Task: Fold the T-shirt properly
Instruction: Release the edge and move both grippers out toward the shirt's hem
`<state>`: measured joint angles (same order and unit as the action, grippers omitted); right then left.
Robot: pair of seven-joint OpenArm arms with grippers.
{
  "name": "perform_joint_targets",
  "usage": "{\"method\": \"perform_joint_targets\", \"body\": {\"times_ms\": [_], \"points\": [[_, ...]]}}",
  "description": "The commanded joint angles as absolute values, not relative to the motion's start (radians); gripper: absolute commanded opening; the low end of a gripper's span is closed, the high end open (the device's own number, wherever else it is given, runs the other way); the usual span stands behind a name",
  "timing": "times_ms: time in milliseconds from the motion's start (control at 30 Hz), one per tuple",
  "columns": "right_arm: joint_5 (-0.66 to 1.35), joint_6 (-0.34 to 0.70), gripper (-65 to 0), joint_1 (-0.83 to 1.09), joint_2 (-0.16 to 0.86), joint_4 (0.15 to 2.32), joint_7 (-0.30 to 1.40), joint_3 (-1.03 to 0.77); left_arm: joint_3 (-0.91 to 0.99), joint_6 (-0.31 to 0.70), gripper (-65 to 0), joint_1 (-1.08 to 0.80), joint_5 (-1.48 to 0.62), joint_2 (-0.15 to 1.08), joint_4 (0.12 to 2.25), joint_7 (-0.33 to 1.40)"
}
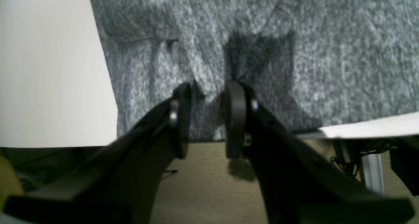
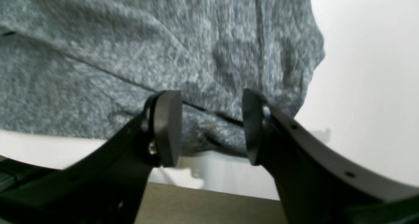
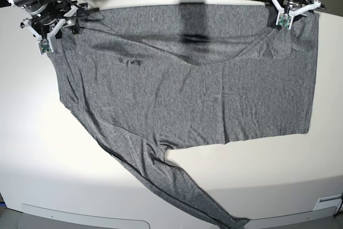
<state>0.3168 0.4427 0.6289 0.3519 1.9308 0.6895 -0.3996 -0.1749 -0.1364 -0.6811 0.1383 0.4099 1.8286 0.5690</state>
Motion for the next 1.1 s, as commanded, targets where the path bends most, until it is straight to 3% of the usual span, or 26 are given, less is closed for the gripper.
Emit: {"method": "perform_joint_targets", "body": {"times_ms": [0,733,1067], "points": [[0.322,0.442,-36.7,0.628,0.363,1.953,0.675,-0.407,-0.176,-0.14,-47.0,-0.692,0.131,0.413,1.84,0.552],[0.322,0.445,-36.7,0.628,0.363,1.954,0.673,-0.407,-0.176,-0.196,-46.9,-0.657,0.463,0.414,1.855,0.624],[0.323,0.445,-36.6,0.561,0.363,1.954,0.592,-0.407,-0.176,-0.196,-46.9,-0.657,0.508,0.413,2.007,0.546]]}}
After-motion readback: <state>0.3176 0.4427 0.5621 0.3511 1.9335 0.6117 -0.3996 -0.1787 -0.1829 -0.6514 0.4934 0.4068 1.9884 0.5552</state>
